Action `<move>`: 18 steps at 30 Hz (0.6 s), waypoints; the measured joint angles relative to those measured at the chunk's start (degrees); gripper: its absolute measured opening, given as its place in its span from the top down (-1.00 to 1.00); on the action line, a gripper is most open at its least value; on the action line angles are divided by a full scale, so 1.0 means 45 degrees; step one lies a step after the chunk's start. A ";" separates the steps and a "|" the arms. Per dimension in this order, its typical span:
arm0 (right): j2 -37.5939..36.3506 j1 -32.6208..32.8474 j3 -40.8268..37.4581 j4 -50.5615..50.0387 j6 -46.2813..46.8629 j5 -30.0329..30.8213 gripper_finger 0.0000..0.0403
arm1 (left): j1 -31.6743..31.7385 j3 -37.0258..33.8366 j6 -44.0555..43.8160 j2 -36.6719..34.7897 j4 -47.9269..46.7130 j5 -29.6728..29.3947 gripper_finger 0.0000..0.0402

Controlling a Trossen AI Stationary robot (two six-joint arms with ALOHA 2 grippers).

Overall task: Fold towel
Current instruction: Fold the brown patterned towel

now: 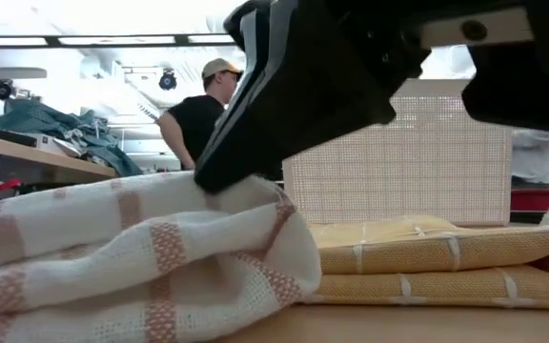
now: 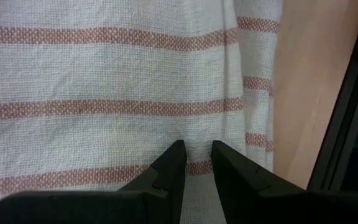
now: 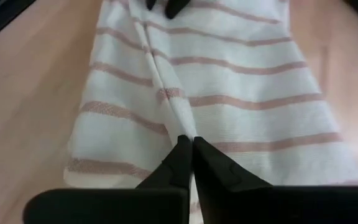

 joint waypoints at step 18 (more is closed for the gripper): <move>-0.0568 0.0085 0.0003 0.0376 0.1301 0.1493 1.00 | -0.0013 0.2359 -0.0248 -0.0058 -0.1781 -0.0553 0.61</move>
